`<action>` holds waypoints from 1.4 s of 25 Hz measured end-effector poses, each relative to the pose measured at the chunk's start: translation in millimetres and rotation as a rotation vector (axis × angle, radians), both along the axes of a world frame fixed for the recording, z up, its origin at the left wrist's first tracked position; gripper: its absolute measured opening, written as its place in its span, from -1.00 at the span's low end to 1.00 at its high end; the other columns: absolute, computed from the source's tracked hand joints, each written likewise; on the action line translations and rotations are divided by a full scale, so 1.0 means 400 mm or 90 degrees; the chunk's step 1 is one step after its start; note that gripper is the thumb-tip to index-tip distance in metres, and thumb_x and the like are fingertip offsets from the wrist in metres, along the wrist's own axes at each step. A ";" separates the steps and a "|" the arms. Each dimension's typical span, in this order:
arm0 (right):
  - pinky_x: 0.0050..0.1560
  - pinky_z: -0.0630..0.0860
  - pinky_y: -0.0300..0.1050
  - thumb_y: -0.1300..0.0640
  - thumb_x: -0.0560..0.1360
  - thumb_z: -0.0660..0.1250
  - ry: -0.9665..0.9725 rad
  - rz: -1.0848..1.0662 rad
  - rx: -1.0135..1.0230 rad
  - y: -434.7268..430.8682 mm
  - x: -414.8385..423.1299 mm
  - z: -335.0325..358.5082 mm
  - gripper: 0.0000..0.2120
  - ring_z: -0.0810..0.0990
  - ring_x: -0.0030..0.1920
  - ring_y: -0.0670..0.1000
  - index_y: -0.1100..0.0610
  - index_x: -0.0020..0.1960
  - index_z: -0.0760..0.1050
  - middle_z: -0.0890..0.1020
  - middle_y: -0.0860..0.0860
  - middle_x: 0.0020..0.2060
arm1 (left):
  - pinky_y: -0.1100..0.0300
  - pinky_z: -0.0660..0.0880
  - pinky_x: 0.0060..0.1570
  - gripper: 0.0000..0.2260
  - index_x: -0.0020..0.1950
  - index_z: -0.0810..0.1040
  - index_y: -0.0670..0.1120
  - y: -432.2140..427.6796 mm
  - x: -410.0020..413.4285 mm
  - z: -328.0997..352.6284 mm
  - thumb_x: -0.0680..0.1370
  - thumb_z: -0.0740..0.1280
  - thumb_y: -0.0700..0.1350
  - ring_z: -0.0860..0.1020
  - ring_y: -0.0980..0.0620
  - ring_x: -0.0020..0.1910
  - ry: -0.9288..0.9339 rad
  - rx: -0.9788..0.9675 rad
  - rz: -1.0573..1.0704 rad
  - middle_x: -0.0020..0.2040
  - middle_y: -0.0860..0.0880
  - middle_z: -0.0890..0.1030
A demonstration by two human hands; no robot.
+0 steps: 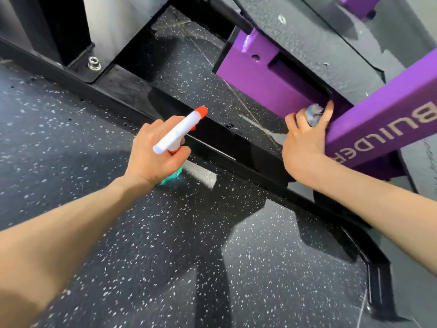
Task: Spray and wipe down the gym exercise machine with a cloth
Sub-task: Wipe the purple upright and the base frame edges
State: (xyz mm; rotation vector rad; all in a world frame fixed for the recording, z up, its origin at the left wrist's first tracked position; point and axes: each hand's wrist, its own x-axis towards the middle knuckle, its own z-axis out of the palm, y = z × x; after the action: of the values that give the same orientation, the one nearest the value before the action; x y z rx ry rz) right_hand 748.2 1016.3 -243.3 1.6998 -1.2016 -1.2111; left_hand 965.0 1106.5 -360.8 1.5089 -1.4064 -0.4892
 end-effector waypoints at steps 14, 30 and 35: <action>0.37 0.25 0.09 0.02 0.63 0.03 -0.933 -0.046 0.020 0.103 0.123 -0.325 -0.53 0.12 0.51 0.01 0.05 0.52 0.16 0.18 -0.01 0.52 | 0.27 0.49 0.06 -0.58 0.11 0.55 0.22 0.016 0.013 0.035 0.36 0.24 -0.18 0.57 0.01 -0.12 0.106 0.126 -0.079 -0.15 -0.08 0.64; 0.36 0.27 0.13 -0.03 0.57 -0.09 -0.858 -0.277 -0.230 0.077 -0.511 -0.352 -0.49 0.27 0.43 0.08 0.08 0.46 0.26 0.36 0.09 0.40 | 0.03 0.54 0.02 -0.50 0.32 0.53 0.14 0.017 -0.157 0.184 0.50 0.29 -0.35 0.58 -0.14 -0.05 -0.121 0.333 -0.337 0.07 -0.09 0.66; 0.46 -0.02 0.11 0.06 0.64 0.00 -0.876 -0.490 -0.288 0.047 -0.542 -0.314 -0.52 0.02 0.52 0.06 0.08 0.55 0.05 0.10 0.05 0.53 | 0.20 0.48 -0.20 -0.52 0.22 0.58 0.14 -0.008 -0.200 0.226 0.49 0.31 -0.38 0.50 -0.01 -0.18 -0.085 0.413 -0.395 -0.04 -0.24 0.63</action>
State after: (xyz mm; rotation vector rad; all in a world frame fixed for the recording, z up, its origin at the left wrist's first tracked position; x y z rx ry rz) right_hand 531.4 1035.0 -369.1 1.6618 -2.8226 0.1819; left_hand 884.9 1103.2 -270.5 1.5854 -1.9411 -1.3484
